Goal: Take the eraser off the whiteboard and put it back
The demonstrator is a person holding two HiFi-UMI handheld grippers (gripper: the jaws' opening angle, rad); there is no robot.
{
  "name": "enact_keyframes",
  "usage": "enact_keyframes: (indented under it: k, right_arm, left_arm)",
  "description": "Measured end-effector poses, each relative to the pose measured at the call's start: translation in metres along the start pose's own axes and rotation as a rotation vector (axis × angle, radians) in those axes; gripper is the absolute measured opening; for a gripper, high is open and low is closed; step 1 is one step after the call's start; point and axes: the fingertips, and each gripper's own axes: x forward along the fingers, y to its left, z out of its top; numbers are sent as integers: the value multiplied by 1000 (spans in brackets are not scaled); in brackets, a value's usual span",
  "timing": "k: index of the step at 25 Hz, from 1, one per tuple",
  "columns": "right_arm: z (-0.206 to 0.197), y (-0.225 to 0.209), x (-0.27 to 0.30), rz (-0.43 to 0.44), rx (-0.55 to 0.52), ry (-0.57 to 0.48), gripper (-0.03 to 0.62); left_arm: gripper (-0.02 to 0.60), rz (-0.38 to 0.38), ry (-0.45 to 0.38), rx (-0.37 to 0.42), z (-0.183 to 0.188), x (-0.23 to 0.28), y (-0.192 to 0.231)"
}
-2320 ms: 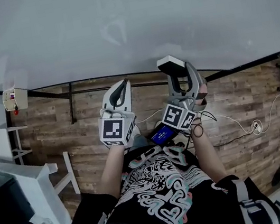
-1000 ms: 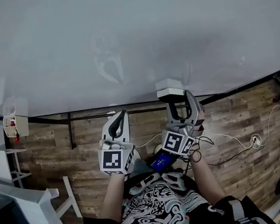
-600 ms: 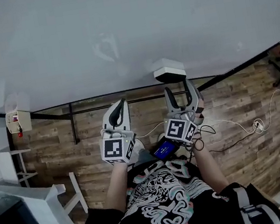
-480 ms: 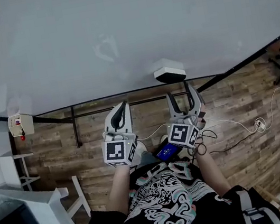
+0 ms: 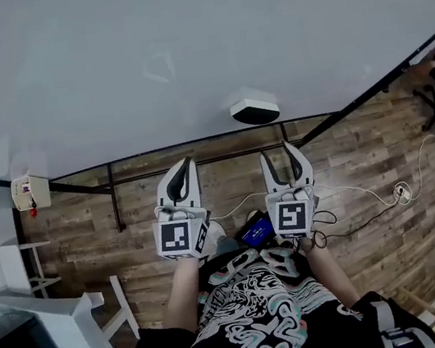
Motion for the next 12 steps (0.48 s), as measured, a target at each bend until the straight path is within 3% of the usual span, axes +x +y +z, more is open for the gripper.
enact_keyframes:
  k: [2,4,8,12]
  right_arm:
    - [7,1,-4,36,82,-26,144]
    - [14,2,-7,63,128,-47,20]
    - [21,8,-11,113,99,-47,18]
    - [22,2,-16,143,200,-75,18]
  left_arm:
    - [20,-2,-6,5,2,-2,-5]
    - [20,-9,-4,26,5,-3,-11]
    - [20,-14,4,73,8,-2,-21]
    - [20,-16,23,149,6,-3,-28]
